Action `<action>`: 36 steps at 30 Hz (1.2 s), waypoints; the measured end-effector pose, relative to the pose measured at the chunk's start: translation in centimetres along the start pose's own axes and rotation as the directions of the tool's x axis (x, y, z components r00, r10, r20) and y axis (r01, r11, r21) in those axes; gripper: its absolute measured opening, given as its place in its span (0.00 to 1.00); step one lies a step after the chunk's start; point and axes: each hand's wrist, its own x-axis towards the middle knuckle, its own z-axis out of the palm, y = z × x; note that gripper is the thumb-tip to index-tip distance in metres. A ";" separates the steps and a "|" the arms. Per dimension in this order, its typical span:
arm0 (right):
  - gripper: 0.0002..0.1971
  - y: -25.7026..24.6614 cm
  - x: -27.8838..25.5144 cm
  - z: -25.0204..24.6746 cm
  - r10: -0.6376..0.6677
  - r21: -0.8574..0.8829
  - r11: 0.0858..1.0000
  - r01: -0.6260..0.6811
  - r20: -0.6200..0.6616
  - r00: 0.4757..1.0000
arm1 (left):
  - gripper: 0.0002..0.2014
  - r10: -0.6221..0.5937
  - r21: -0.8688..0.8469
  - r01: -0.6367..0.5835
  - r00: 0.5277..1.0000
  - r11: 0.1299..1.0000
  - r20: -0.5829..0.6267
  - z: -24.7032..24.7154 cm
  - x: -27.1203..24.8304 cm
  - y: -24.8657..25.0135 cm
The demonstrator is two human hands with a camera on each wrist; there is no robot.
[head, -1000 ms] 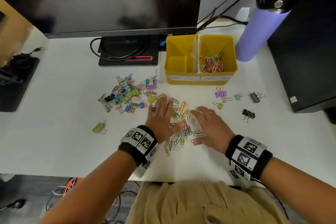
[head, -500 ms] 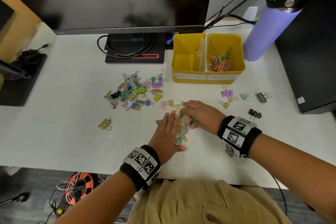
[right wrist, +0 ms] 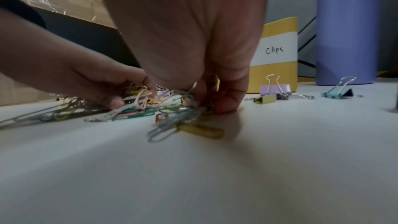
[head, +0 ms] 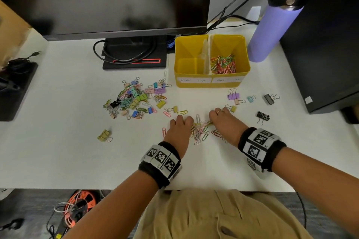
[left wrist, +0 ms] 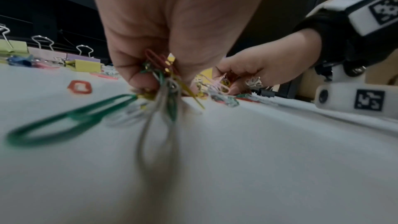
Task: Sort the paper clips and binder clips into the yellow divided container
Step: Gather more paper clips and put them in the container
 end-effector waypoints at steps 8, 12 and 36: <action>0.18 1.7 -1.1 -1.5 0.066 0.610 0.792 -0.031 -0.034 0.997 | 0.17 0.008 -0.302 0.001 1.000 0.953 0.030 -4.5 1.0 -0.7; 0.10 3.1 -0.9 -6.0 0.189 0.814 0.579 0.045 -0.187 0.964 | 0.14 0.145 -0.507 -0.128 0.989 0.852 -0.005 -9.8 2.8 0.6; 0.16 5.0 2.0 -4.5 0.067 0.413 0.910 0.018 -0.189 0.980 | 0.06 0.014 -0.309 -0.075 0.981 0.948 -0.195 -9.6 6.5 -7.2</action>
